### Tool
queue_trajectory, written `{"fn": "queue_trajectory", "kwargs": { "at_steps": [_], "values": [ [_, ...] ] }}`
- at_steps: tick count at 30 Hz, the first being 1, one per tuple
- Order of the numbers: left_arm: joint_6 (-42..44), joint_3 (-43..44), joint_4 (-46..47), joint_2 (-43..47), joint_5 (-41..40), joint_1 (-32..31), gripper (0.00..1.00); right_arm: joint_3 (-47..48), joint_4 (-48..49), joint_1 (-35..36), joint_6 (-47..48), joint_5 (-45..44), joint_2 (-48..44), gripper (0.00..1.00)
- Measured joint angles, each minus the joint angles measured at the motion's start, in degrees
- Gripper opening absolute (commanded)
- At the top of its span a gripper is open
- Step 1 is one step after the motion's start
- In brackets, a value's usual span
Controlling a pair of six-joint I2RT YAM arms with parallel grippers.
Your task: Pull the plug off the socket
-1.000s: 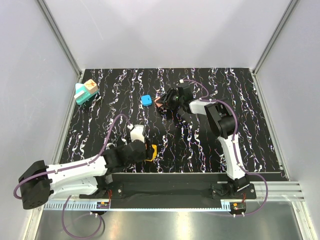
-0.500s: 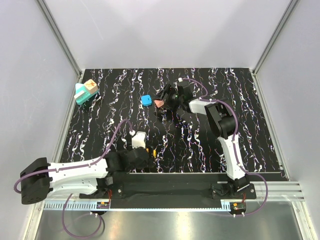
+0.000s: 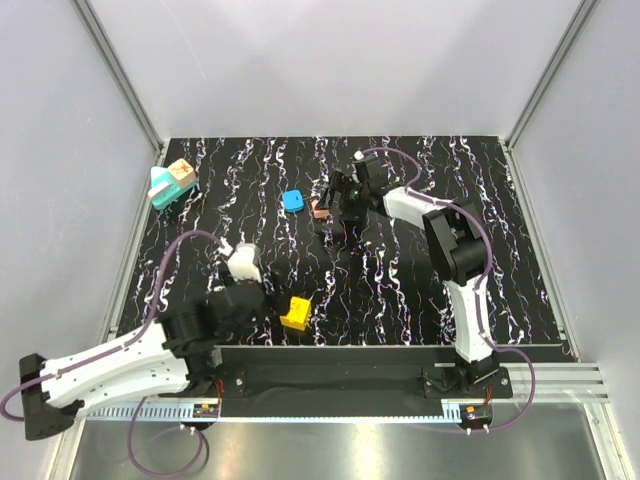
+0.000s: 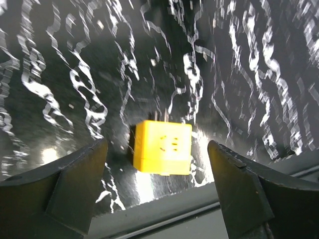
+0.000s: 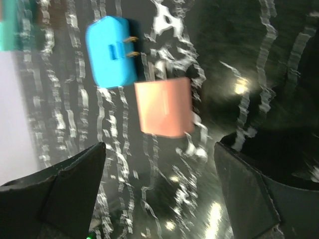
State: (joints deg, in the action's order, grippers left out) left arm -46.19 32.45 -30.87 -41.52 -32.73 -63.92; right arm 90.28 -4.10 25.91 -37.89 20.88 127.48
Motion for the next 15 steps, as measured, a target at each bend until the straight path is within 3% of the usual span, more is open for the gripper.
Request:
{"fn": "queue_trajectory", "kwargs": {
  "at_steps": [5,8,12,15],
  "values": [
    [4.57,2.08,-3.23,7.28,1.16,7.65,0.95,-5.11,-5.09,0.02,5.07,-4.02,-7.02,0.96],
    [9.42,3.98,-3.45,9.05,4.55,15.89,0.96,-10.03,-6.51,0.02,6.84,-5.57,-13.77,0.98],
    [15.26,6.36,-1.97,5.62,12.39,26.36,0.96,-15.47,-6.62,0.02,7.26,-6.97,-21.81,1.0],
    [17.92,7.34,0.44,1.46,17.7,30.6,0.97,-18.32,-6.05,0.02,7.19,-6.91,-24.63,1.0]
  ]
}}
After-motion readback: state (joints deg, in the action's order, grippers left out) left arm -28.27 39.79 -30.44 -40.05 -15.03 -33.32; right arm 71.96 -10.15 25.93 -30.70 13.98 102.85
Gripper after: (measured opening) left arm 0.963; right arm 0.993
